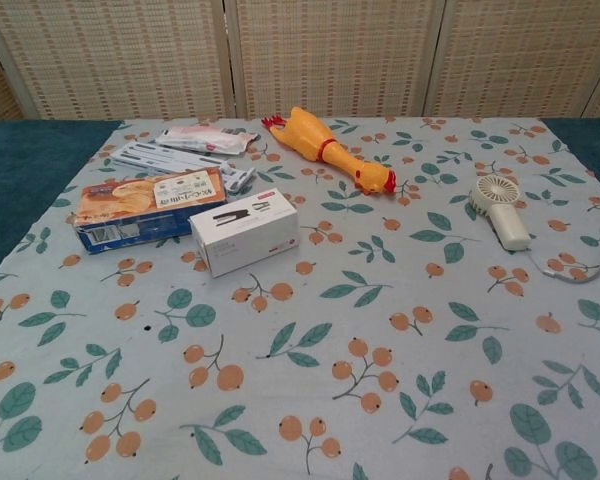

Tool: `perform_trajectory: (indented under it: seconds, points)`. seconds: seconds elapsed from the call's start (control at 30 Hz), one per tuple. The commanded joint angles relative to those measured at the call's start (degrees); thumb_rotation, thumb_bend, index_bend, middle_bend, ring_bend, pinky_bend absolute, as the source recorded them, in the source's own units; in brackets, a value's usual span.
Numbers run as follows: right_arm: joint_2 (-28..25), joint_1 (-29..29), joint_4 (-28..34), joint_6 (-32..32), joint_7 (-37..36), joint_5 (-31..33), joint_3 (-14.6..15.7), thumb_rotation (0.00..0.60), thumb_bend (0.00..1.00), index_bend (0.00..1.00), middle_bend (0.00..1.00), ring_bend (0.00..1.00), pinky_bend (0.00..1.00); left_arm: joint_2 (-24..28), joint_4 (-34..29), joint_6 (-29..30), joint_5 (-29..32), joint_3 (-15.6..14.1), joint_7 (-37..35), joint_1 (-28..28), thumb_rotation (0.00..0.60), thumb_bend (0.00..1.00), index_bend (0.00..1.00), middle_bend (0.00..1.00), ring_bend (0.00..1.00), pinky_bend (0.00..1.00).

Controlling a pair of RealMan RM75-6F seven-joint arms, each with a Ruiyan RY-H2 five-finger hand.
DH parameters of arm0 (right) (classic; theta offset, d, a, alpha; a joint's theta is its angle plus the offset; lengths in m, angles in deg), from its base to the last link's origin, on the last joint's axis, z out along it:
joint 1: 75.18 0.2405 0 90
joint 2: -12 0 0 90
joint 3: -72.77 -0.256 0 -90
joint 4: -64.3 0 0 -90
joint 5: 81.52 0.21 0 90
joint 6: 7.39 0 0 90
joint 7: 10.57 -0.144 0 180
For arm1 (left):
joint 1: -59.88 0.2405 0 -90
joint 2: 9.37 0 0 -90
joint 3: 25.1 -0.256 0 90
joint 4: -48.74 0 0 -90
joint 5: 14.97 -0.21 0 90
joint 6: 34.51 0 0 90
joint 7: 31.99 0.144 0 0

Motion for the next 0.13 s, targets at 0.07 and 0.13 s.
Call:
perform_trajectory:
  seconds: [0.07,0.13]
  points:
    - [-0.4,-3.5,-2.0,-5.4,-2.8,-5.1,0.9,0.600,0.50,0.14,0.47,0.29,0.65,-0.5,0.2,-1.0,0.4,0.2,0.7,-0.5,0.600,0.38,0.26,0.13,0.10,0.30]
    - [-0.3,-4.2,-2.5,-7.9,-3.6,-6.8,0.3,0.600,0.47,0.14,0.45,0.28,0.64,-0.7,0.4,-1.5,0.6,0.1,1.1,-0.7,0.600,0.38,0.26,0.13,0.10,0.30]
